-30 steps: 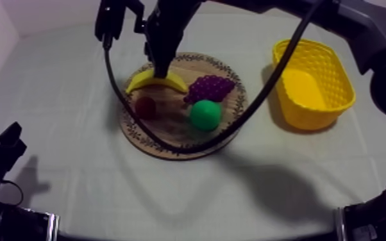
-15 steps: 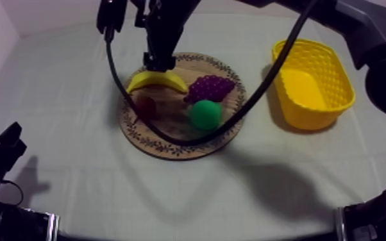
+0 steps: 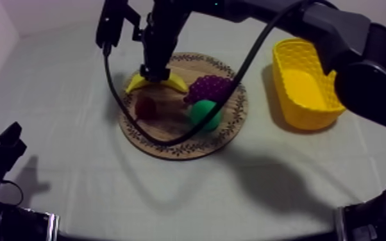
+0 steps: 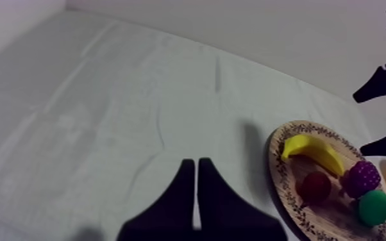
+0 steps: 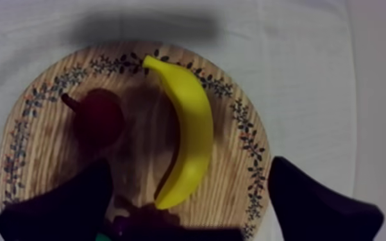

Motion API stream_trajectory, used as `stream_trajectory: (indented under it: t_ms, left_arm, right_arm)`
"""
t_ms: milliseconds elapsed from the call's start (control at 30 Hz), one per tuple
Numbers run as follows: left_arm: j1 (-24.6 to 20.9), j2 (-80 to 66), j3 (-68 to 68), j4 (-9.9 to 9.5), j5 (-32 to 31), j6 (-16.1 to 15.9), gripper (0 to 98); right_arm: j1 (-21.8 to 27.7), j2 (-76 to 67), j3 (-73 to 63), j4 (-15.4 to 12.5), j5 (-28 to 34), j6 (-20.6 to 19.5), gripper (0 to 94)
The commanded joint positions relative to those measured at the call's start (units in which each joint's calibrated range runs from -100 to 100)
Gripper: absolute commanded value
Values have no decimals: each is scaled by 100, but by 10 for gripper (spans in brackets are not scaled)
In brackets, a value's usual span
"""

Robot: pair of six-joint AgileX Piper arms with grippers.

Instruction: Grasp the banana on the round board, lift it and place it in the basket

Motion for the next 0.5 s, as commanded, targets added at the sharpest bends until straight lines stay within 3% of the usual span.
stream_trajectory:
  t_ms: [0,467]
  left_arm:
    - [0,-3,3,-2,0,0,1]
    - [0,-3,3,-2,0,0,1]
  right_arm:
    - [4,157,-100,1,4,-17,791]
    - [86,1033,-648,7,-28,-53,784]
